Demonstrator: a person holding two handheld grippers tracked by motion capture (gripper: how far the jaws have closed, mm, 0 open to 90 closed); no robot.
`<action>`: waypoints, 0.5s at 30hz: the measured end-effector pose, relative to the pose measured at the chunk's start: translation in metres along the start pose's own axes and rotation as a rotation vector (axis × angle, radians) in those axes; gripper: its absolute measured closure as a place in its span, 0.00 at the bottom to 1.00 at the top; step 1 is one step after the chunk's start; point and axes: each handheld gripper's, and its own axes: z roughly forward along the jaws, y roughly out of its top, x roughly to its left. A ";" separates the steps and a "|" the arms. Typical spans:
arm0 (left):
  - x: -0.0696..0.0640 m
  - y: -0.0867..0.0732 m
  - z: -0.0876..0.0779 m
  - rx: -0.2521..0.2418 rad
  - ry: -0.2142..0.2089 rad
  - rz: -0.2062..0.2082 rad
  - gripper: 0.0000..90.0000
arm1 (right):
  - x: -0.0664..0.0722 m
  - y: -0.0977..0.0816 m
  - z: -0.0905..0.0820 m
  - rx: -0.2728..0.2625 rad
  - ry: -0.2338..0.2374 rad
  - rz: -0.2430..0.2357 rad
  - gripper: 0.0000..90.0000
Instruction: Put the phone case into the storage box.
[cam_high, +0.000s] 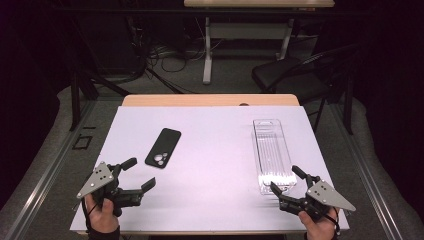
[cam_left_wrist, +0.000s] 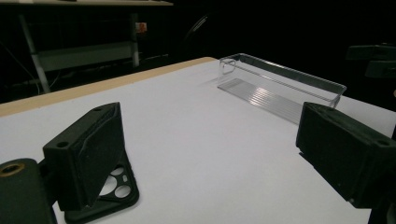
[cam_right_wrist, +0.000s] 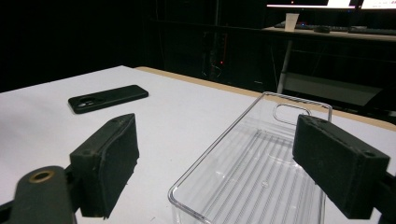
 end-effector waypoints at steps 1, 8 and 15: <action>0.000 -0.001 0.001 -0.003 -0.005 -0.007 0.09 | 0.000 0.000 0.000 0.000 0.000 -0.002 0.15; 0.001 -0.001 0.002 0.007 0.003 -0.013 0.09 | -0.001 -0.002 0.001 0.018 -0.005 -0.016 0.15; 0.001 0.000 0.006 0.057 0.039 -0.046 0.09 | -0.001 -0.004 0.004 0.029 -0.008 -0.013 0.16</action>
